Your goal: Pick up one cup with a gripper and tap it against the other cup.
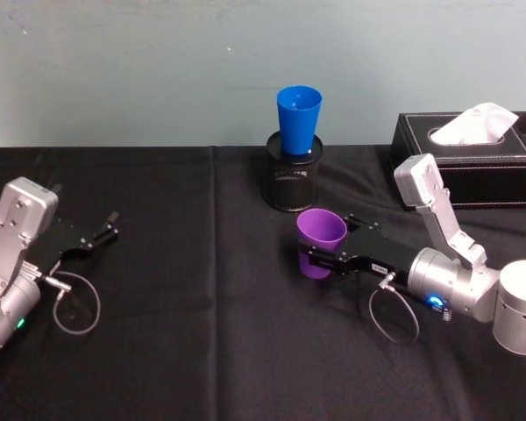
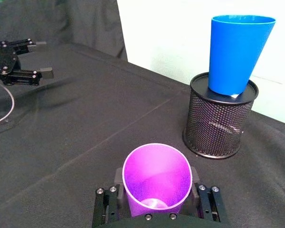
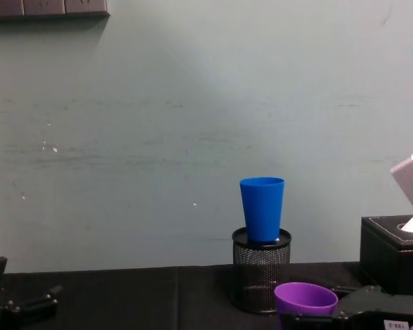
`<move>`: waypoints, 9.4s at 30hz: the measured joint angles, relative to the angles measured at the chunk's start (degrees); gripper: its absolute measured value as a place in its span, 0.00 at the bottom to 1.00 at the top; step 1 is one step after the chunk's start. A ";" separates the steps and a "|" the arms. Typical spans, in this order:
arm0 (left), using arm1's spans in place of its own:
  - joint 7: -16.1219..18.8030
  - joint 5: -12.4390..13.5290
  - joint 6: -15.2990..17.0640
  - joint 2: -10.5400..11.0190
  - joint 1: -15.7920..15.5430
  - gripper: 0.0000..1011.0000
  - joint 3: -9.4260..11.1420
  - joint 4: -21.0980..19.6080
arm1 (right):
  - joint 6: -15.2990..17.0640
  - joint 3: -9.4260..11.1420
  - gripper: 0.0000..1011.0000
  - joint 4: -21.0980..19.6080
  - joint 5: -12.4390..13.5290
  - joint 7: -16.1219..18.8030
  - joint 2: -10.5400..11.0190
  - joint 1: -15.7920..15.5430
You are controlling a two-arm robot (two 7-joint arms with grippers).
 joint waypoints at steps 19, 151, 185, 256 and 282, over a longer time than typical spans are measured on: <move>0.00 0.00 0.00 0.00 0.00 0.99 0.00 0.00 | 3.07 1.48 0.71 -9.78 1.08 -0.71 2.49 0.25; 0.00 0.00 0.00 0.00 0.00 0.99 0.00 0.00 | 4.65 0.28 0.71 -11.76 0.43 -0.26 3.68 1.82; 0.00 0.00 0.00 0.00 -0.01 0.99 0.00 0.00 | 4.65 0.28 0.71 -11.76 0.43 -0.26 3.68 1.83; 0.00 0.00 0.00 0.00 0.00 0.99 0.00 0.00 | 7.73 -2.19 0.71 8.71 -1.75 0.26 -5.48 18.73; 0.00 0.00 0.00 0.00 0.00 0.99 0.00 0.00 | 7.32 -1.99 0.71 10.07 -1.92 0.42 -6.21 19.81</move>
